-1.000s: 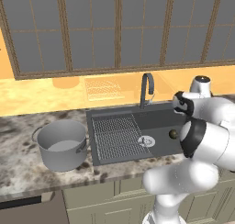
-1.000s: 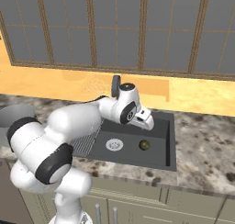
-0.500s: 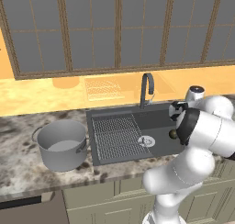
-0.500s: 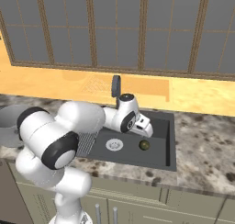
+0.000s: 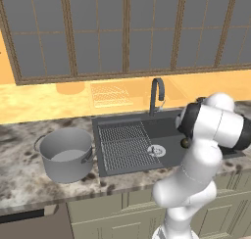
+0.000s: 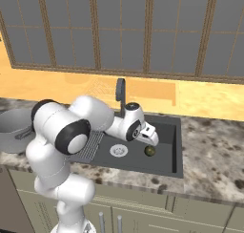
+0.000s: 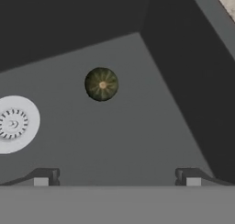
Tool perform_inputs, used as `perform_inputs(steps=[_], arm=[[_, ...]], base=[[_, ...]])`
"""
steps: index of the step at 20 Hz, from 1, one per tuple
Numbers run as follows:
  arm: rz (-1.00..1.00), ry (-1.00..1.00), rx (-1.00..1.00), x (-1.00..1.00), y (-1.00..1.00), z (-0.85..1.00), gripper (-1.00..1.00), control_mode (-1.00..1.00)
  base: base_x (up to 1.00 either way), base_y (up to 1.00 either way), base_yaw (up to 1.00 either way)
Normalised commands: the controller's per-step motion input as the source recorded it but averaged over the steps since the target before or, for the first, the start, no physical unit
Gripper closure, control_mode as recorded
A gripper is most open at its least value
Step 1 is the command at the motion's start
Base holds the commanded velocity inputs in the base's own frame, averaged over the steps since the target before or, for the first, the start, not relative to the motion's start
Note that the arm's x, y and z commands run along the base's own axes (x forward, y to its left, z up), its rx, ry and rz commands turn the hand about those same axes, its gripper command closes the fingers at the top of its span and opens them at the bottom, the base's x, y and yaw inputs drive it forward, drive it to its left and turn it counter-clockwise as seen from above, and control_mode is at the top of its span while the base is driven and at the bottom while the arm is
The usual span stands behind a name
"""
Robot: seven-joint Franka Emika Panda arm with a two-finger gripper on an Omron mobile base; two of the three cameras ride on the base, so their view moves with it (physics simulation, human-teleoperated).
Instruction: Dump the squash from the pot into the sink. Then turn on the water and wash the squash. Then turn off the water and put the squash back in the pot.
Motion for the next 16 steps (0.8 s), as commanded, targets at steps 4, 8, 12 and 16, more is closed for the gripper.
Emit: perform_inputs(steps=[4,8,12,16], arm=[[0.01,0.07,0.0,0.32,-0.18,-0.22,-1.0,-1.0],[0.03,0.08,0.0,0.29,-0.22,-0.25,-1.0,-1.0],[0.08,0.08,0.0,0.21,-0.18,-0.28,-1.0,-1.0],[0.11,0.04,0.0,0.11,-0.15,-0.32,-1.0,-1.0]], base=[[0.0,0.0,0.0],[0.0,0.0,0.0],[0.0,0.0,0.0],[0.0,0.0,0.0]])
